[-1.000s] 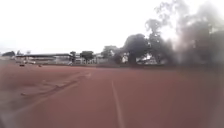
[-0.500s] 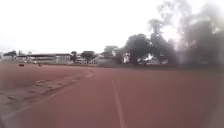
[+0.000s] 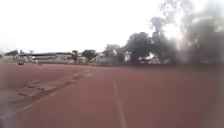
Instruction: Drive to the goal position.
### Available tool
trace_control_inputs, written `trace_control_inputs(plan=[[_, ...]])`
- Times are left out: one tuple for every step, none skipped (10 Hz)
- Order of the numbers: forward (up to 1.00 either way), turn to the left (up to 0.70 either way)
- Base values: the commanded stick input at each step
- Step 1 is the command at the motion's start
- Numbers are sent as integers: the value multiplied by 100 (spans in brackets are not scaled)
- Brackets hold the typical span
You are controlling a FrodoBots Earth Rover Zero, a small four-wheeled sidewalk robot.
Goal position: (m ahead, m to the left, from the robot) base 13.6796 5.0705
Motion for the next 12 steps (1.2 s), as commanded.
trace_control_inputs(plan=[[70, 0], [70, 0], [70, 0], [70, 0], [70, 0], [70, 0], [70, 0], [70, 0], [70, 0], [70, 0], [70, 0], [70, 0]])
